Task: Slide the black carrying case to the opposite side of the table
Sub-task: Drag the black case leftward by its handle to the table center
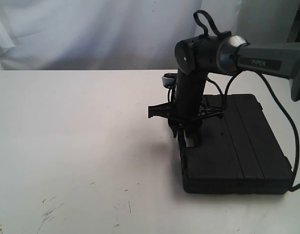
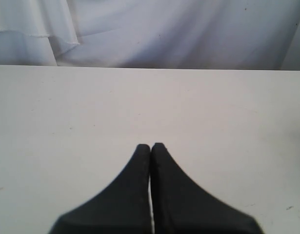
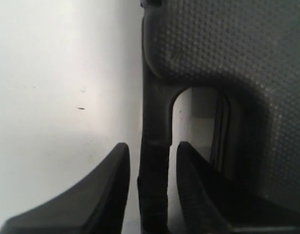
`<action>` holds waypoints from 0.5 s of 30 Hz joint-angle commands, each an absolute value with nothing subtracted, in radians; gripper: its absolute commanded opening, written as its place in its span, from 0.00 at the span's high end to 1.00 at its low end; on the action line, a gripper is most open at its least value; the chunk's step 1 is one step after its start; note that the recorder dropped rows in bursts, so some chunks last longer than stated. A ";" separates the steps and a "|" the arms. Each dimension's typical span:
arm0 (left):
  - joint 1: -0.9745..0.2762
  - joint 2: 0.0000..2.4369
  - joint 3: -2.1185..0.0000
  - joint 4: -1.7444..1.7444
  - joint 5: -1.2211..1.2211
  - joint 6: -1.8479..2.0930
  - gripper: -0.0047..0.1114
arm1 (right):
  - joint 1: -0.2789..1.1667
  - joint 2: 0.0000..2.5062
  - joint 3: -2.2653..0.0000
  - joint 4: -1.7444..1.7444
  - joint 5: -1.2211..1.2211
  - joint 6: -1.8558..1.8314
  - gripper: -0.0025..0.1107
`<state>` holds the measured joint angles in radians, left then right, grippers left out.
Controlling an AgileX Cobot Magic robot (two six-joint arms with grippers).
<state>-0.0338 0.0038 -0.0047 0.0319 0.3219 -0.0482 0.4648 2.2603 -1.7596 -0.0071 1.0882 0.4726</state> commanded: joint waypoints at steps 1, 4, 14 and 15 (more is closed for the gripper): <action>-0.039 0.000 0.000 0.034 0.315 -0.048 0.96 | 0.465 2.273 -1.765 -0.012 1.080 0.488 0.70; -0.039 0.000 0.000 0.034 0.315 -0.048 0.96 | 0.465 2.273 -1.765 -0.012 1.075 0.500 0.72; -0.039 0.000 0.000 0.034 0.315 -0.048 0.96 | 0.465 2.273 -1.765 -0.012 1.072 0.500 0.82; -0.039 0.000 0.000 0.034 0.315 -0.048 0.96 | 0.465 2.273 -1.765 -0.012 1.072 0.500 0.83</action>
<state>-0.0338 0.0038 -0.0047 0.0319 0.3219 -0.0482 0.4648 2.2773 -1.7596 -0.0071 1.0816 0.4974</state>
